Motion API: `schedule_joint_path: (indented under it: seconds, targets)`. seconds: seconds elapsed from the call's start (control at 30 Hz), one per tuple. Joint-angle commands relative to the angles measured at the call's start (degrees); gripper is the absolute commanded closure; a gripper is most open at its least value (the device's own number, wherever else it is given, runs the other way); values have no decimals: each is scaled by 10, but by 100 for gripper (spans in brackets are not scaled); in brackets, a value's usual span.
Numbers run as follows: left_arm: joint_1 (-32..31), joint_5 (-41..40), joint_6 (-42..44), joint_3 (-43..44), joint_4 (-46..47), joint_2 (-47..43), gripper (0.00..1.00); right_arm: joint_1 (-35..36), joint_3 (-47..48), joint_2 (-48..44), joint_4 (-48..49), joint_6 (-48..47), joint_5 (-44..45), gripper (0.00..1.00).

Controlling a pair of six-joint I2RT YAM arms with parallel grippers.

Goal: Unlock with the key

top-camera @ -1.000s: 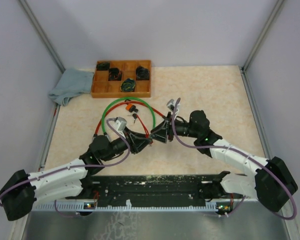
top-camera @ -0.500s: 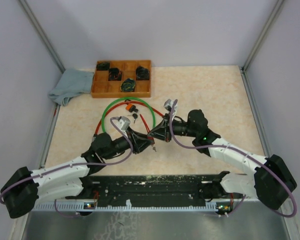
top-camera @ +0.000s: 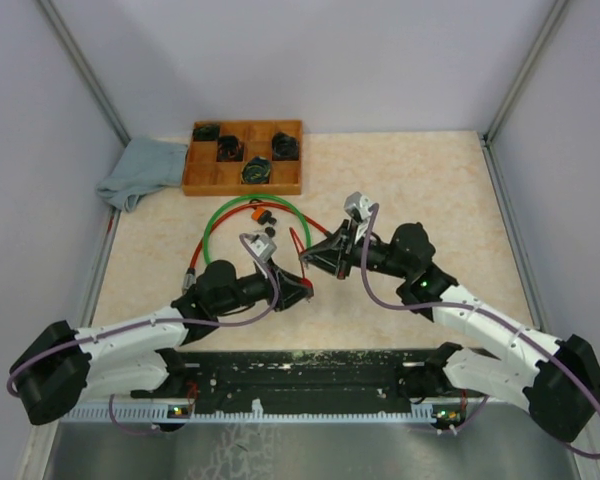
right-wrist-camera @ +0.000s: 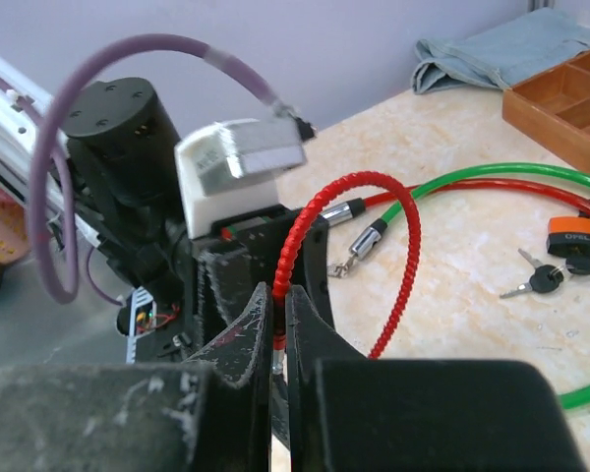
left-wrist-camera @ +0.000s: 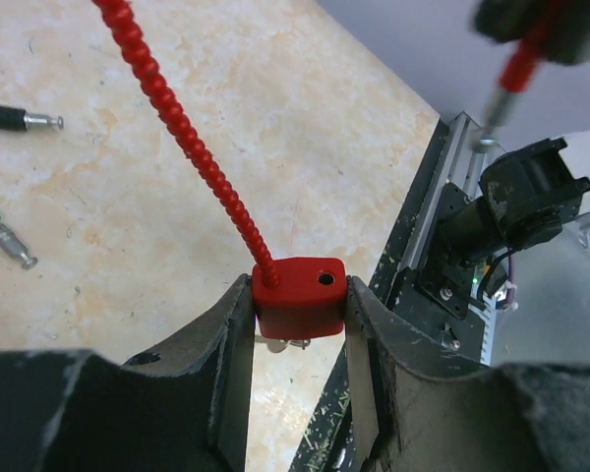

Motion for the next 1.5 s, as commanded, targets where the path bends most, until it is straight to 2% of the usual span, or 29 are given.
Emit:
schedule_joint_path:
  seconds: [0.0, 0.07, 0.13, 0.23, 0.33, 0.43, 0.6, 0.93, 1.2, 1.47]
  targets:
    - [-4, 5, 27, -5, 10, -38, 100, -7, 11, -17, 21, -6, 49, 100]
    - [-4, -3, 32, -4, 0, -43, 100, -25, 10, -23, -5, 5, 69, 100]
    - [-4, -19, 35, 1, -19, -47, 100, -46, 13, -34, -61, 7, 131, 98]
    - [-4, -55, 32, 16, -58, -40, 100, -65, 23, -57, -165, 9, 278, 72]
    - [-4, -87, 31, 53, -125, -19, 100, -67, 20, -85, -208, 2, 358, 55]
    - [-4, -101, 27, 86, -175, 6, 100, -67, 3, -112, -207, -7, 370, 49]
    - [-3, -144, 13, 130, -224, 38, 100, -67, -16, -137, -216, -15, 392, 44]
    - [0, -306, -23, 286, -473, 195, 100, -67, -48, -181, -244, -19, 444, 42]
    - [11, -370, -33, 397, -579, 332, 100, -67, -64, -227, -260, -24, 478, 41]
    - [24, -406, -36, 475, -653, 420, 100, -67, -76, -248, -266, -29, 498, 41]
